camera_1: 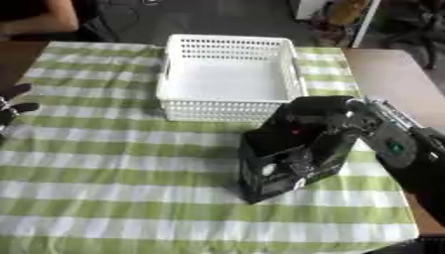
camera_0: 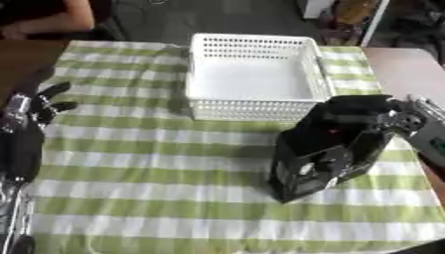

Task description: Pick up objects on the table and place them in the box.

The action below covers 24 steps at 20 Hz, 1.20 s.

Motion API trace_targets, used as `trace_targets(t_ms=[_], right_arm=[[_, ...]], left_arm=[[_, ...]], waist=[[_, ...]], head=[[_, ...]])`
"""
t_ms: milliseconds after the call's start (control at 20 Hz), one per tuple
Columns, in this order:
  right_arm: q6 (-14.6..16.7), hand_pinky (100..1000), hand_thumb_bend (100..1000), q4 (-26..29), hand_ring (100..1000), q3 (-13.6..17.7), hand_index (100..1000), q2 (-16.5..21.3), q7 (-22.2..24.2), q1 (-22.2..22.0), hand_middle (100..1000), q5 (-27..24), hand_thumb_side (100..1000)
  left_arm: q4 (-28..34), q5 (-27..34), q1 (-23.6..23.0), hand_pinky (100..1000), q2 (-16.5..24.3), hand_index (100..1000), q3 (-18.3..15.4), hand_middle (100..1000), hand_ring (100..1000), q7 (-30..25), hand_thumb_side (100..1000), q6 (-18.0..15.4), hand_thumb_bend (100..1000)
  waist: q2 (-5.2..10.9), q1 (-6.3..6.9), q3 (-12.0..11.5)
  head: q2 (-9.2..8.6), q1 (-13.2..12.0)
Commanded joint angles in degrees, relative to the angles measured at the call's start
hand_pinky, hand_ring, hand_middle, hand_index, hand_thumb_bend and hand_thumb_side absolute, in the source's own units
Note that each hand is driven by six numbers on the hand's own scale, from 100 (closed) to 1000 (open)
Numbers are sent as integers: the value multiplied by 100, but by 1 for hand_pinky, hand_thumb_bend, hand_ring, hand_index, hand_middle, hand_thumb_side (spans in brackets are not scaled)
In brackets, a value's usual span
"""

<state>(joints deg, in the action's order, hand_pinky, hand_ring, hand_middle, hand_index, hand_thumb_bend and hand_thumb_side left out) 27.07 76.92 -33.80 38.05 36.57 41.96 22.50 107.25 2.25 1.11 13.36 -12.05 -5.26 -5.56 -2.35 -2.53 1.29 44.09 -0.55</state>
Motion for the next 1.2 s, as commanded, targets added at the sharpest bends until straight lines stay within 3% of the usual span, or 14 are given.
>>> trace_targets(t_ms=[50,500,650,700,750,850,1200], right_arm=[[1406,100,100,190,276,135,457,248,1539,15,331,-90,356],[1198,100,100,664,274,386,438,532,1539,-43,328,-322,344],[1069,100,100,945,278,627,430,776,1539,50,331,-504,340],[1018,100,100,1050,279,737,428,853,1539,84,332,-559,380],[962,100,100,1159,279,873,427,920,1539,124,332,-609,337],[844,100,100,1348,282,1136,424,1015,1514,211,334,-670,335],[584,100,100,1523,283,1556,422,889,1282,426,335,-558,332]], left_arm=[[64,-6,25,733,143,912,-11,968,861,-24,1000,-10,100],[61,-12,24,733,149,911,-15,969,863,-20,1000,-9,100],[57,-18,12,734,158,911,-18,970,864,-20,1000,-7,100],[57,-20,9,734,160,911,-21,970,864,-17,1000,-7,100],[56,-22,4,734,162,911,-25,970,864,-13,1000,-7,100],[56,-25,-4,734,163,910,-29,970,865,-10,1000,-6,100],[56,-25,-13,734,153,910,-25,970,866,-12,1000,-6,100]], waist=[[56,18,0],[73,11,6],[84,-2,24],[87,-5,30],[91,-8,38],[97,-13,52],[95,-5,53]], head=[[3,-53],[3,-77],[3,-104],[3,-114],[3,-124],[3,-137],[3,-132]])
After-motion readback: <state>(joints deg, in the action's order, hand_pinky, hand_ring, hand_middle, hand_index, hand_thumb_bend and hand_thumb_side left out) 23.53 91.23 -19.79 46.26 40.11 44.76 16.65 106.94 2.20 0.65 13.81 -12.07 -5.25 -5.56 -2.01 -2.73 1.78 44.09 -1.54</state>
